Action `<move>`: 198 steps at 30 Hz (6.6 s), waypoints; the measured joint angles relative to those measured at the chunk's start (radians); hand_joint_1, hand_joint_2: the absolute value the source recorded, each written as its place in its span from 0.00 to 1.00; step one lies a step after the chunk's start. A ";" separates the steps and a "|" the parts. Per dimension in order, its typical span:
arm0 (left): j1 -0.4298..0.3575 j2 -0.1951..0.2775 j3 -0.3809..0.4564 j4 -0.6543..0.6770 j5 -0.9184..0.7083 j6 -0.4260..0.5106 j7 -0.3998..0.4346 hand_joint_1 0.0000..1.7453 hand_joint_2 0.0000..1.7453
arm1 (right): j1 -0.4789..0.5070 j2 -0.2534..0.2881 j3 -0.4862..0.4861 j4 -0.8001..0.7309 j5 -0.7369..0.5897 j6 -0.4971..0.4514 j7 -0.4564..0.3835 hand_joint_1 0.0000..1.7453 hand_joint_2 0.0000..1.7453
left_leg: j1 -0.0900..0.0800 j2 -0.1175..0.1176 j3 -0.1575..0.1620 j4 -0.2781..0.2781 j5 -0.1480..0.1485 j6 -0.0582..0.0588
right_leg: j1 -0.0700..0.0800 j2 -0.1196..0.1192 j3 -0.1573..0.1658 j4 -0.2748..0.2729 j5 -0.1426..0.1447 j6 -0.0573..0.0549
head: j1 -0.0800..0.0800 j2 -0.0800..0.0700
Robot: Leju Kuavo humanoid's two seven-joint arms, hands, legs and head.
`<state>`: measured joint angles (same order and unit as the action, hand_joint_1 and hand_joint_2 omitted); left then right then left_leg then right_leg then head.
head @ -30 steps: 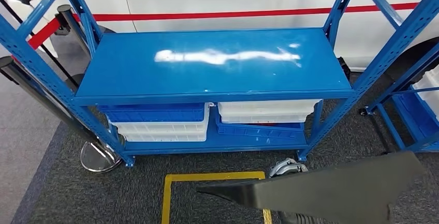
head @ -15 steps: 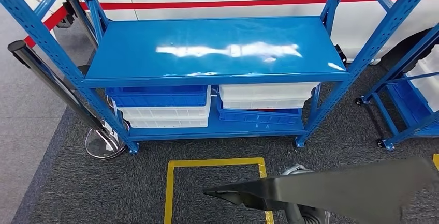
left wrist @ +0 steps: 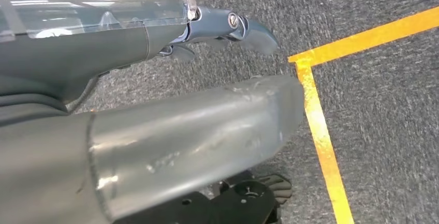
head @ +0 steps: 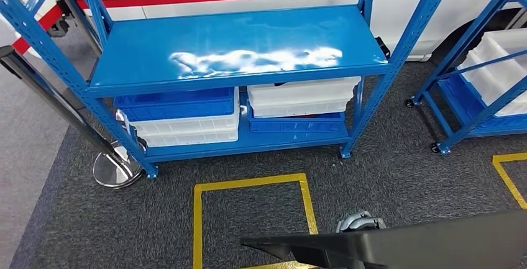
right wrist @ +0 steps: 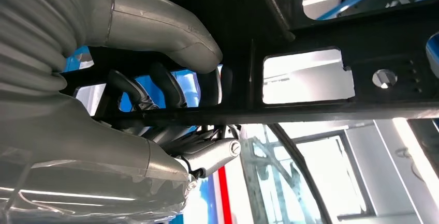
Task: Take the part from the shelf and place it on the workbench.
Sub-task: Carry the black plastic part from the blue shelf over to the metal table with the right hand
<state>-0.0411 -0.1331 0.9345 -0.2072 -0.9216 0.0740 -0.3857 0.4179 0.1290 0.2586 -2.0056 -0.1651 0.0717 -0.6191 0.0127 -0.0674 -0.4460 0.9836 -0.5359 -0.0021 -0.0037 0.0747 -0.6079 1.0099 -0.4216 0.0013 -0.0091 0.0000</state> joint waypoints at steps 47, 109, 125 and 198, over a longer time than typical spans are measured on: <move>0.011 0.020 0.054 -0.006 -0.062 -0.028 0.046 0.00 0.00 | 0.138 0.222 -0.241 -0.043 0.116 0.146 -0.055 1.00 1.00 | -0.005 0.193 -0.055 0.026 0.017 0.000 | 0.017 -0.143 0.046 0.007 -0.064 -0.019 | 0.021 0.000; 0.015 0.022 0.073 -0.006 -0.121 -0.040 0.043 0.00 0.00 | 0.111 0.231 -0.231 -0.057 0.135 0.130 -0.047 1.00 1.00 | 0.001 0.198 -0.052 0.037 0.007 -0.007 | 0.024 -0.119 0.035 0.008 -0.059 -0.023 | 0.038 0.000; -0.004 0.005 0.084 -0.006 -0.160 0.025 0.033 0.00 0.00 | 0.186 0.232 -0.251 -0.121 0.064 0.154 -0.031 1.00 1.00 | 0.009 0.020 -0.098 0.053 0.036 0.009 | 0.000 0.062 0.021 0.041 -0.074 0.006 | 0.031 0.000; -0.009 -0.037 0.155 -0.019 -0.168 0.030 -0.020 0.00 0.00 | 0.167 0.232 -0.370 -0.158 0.134 0.137 -0.044 1.00 1.00 | -0.002 0.178 -0.054 0.046 -0.012 0.008 | 0.026 -0.160 0.005 0.036 -0.052 -0.011 | 0.053 0.000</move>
<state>-0.0503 -0.1701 1.0898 -0.2262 -1.0895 0.1040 -0.4057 0.5846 0.3605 -0.1116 -2.1634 -0.0316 0.2086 -0.6630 0.0110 0.1110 -0.4999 1.0296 -0.5476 0.0062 0.0226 -0.0852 -0.6029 1.0462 -0.4734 -0.0094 0.0442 -0.0002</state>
